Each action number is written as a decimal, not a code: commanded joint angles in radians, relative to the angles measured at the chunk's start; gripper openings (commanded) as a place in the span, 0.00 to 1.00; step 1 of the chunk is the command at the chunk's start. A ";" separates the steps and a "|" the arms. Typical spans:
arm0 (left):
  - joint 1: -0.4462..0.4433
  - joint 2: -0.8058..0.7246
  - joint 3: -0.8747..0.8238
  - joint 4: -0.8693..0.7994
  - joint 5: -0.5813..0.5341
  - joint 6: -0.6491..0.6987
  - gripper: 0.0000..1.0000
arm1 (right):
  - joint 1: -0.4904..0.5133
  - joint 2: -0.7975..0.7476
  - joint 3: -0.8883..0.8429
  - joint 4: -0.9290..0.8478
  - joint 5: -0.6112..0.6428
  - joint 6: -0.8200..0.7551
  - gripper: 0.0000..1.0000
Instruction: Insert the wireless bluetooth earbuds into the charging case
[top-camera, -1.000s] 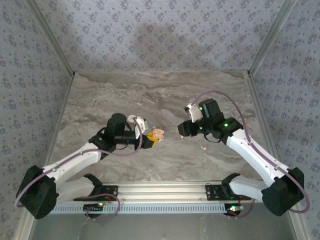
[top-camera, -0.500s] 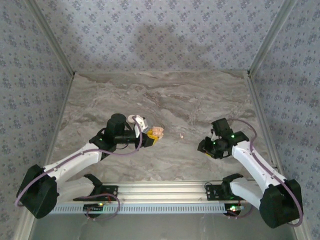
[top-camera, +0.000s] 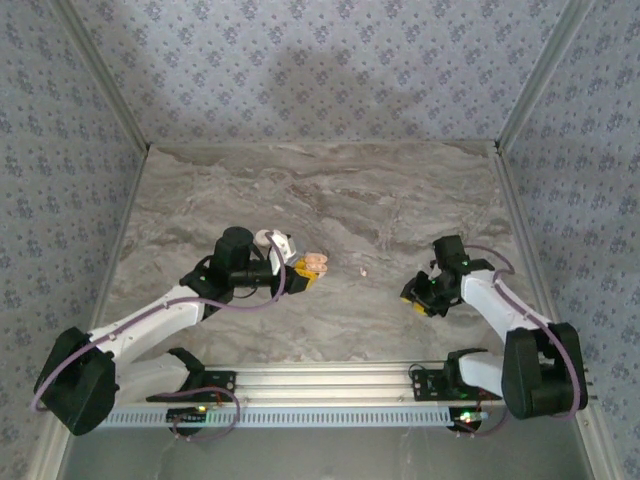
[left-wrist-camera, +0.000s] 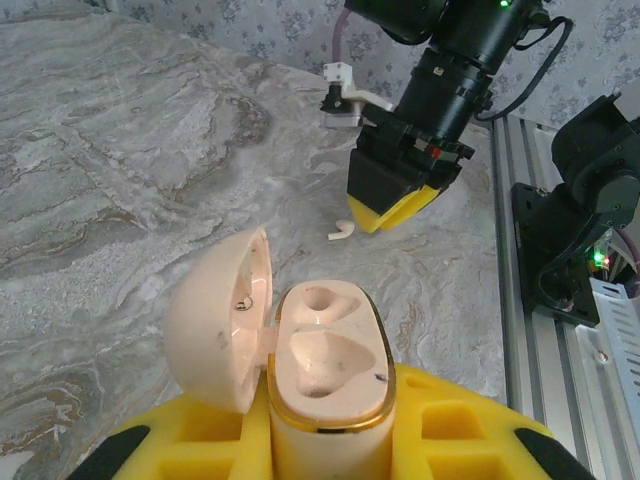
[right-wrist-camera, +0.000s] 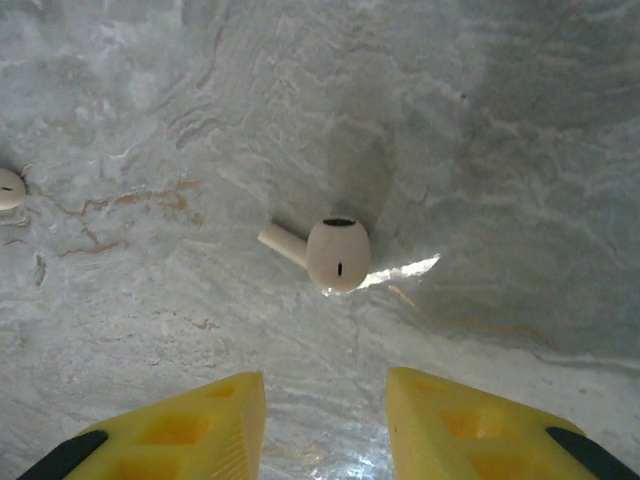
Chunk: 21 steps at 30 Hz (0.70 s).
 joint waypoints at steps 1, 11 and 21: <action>0.005 -0.024 0.007 0.002 -0.009 -0.002 0.20 | -0.015 0.038 0.037 0.022 -0.023 -0.044 0.39; 0.013 -0.037 0.006 -0.015 -0.022 -0.003 0.20 | -0.035 0.163 0.123 0.109 -0.029 -0.113 0.38; 0.016 -0.031 0.018 -0.025 -0.028 -0.004 0.20 | -0.035 0.170 0.223 -0.022 0.025 -0.180 0.41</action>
